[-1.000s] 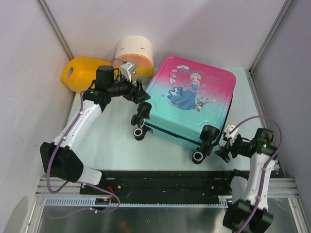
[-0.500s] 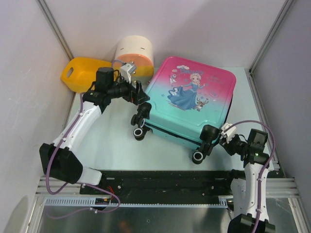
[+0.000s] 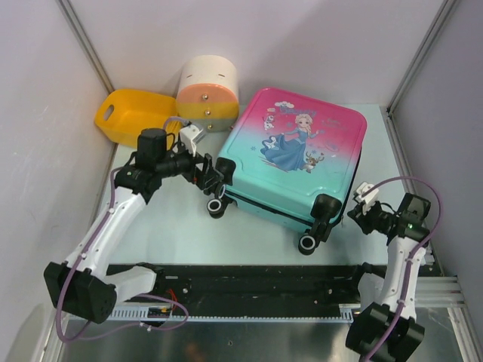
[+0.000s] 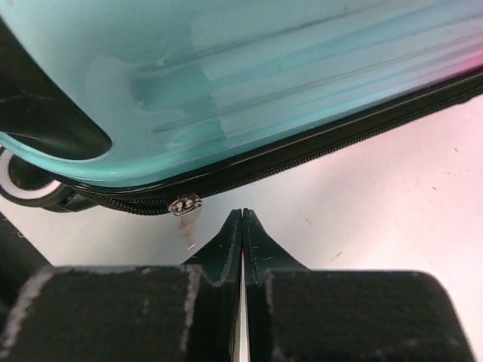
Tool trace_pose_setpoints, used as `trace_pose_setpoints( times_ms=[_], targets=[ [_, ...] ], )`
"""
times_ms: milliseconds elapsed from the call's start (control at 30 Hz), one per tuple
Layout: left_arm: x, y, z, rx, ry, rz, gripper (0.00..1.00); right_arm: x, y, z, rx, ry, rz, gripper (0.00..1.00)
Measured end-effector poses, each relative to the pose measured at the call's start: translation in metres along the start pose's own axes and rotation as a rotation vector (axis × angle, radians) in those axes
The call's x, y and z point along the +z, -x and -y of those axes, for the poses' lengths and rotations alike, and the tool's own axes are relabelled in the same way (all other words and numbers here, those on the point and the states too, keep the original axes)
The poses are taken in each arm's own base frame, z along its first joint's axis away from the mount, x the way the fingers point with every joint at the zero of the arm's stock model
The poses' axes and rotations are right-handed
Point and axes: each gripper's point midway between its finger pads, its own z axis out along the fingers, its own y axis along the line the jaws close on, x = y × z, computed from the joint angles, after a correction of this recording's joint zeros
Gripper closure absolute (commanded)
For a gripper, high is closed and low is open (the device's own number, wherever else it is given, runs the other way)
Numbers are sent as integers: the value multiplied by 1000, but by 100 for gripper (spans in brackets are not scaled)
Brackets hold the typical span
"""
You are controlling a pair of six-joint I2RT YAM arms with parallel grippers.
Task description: Open, take out, and arrange the luggage
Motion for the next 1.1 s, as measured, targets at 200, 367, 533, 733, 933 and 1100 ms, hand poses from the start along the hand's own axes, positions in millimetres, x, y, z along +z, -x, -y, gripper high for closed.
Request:
trace_pose_setpoints(
  times_ms=[200, 367, 533, 733, 933, 1100],
  targets=[
    [-7, -23, 7, 82, 8, -51, 2, 3, 5, -12, 0, 133, 42, 73],
    [-7, -34, 6, 98, 20, -90, 2, 2, -1, -25, -31, 192, 39, 50],
    [-7, -35, 3, 109, 28, -97, 2, -2, -6, -25, -44, 184, 21, 34],
    [-3, -39, 1, 107, 24, -114, 1, -5, -6, -33, -53, 197, 25, 28],
    [-2, -40, 1, 104, 23, -117, 0, 2, -3, -23, -82, 115, 80, 29],
    [-2, -40, 1, 99, 23, -117, 0, 11, -7, -14, -66, 87, 110, 38]
  ],
)
